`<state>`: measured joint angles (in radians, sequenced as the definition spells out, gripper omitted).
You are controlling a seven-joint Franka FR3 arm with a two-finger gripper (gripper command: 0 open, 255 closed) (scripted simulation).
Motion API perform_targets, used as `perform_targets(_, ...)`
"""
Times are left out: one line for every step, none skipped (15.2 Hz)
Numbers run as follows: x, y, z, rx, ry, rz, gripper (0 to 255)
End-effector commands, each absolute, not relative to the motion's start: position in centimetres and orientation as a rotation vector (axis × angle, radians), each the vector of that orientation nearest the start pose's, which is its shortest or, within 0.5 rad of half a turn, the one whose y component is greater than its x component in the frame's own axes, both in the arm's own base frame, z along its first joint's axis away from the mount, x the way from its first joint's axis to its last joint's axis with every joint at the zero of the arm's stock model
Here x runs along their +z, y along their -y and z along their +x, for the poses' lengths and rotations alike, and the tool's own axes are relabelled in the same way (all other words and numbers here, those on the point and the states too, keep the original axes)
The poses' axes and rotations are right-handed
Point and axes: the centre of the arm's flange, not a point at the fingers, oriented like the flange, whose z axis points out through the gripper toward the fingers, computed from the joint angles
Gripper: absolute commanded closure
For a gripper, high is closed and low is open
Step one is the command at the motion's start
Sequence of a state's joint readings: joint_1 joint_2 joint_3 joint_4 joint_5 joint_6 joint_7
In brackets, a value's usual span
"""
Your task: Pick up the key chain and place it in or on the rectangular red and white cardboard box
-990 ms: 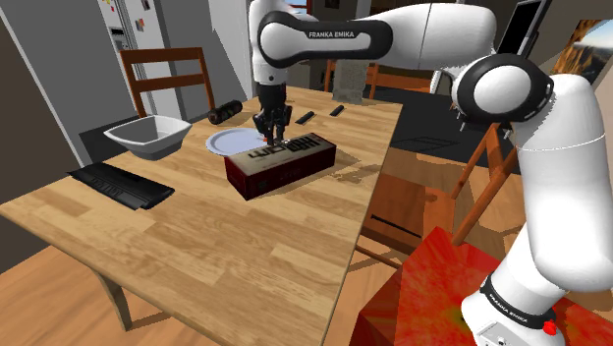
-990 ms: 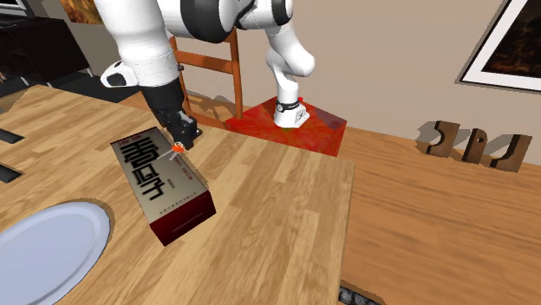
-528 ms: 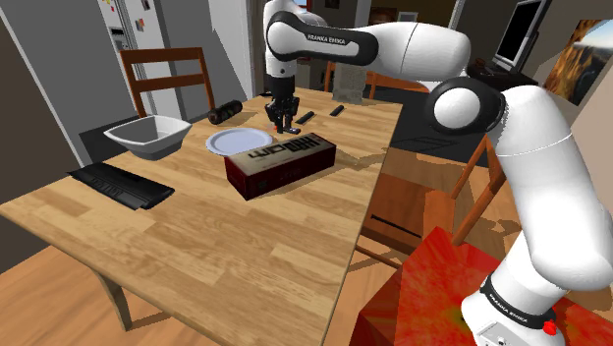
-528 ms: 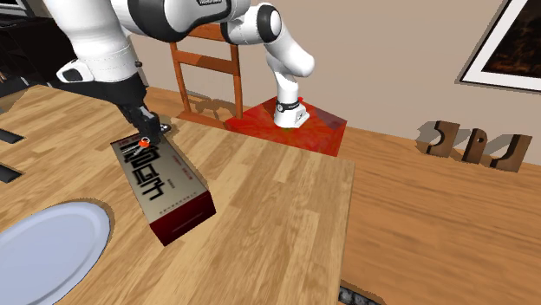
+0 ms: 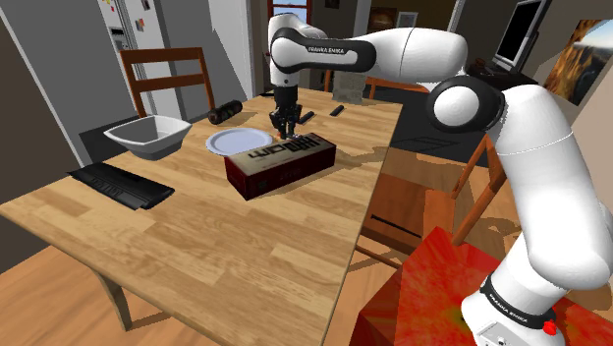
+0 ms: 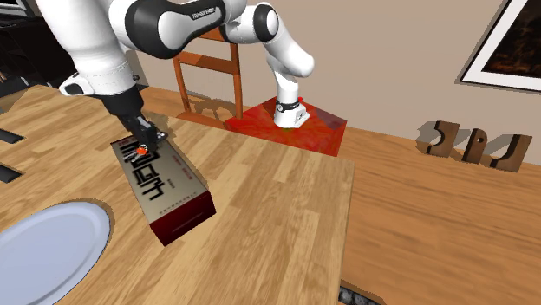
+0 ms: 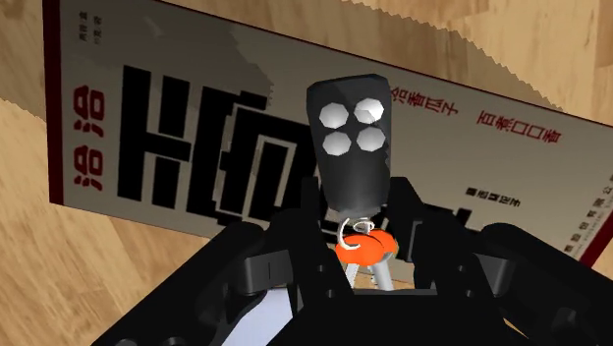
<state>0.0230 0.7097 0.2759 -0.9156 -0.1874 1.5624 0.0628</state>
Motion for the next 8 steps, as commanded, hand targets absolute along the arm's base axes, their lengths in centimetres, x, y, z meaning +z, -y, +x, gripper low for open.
perform_targets(46.7, -12.5, 72.6, 0.065, 0.281, -3.143, 255)
perform_targets(46.2, -12.5, 72.6, 0.065, 0.281, -3.143, 255)
perform_targets(45.7, -12.5, 72.6, 0.065, 0.281, -3.143, 255)
perform_targets(45.1, -12.5, 72.6, 0.065, 0.281, -3.143, 255)
perform_targets(44.6, -12.5, 72.6, 0.065, 0.281, -3.143, 255)
perform_targets(44.1, -12.5, 72.6, 0.065, 0.281, -3.143, 255)
perform_targets(43.4, -12.5, 72.6, 0.065, 0.281, -3.143, 255)
perform_targets(43.4, -12.5, 72.6, 0.065, 0.281, -3.143, 255)
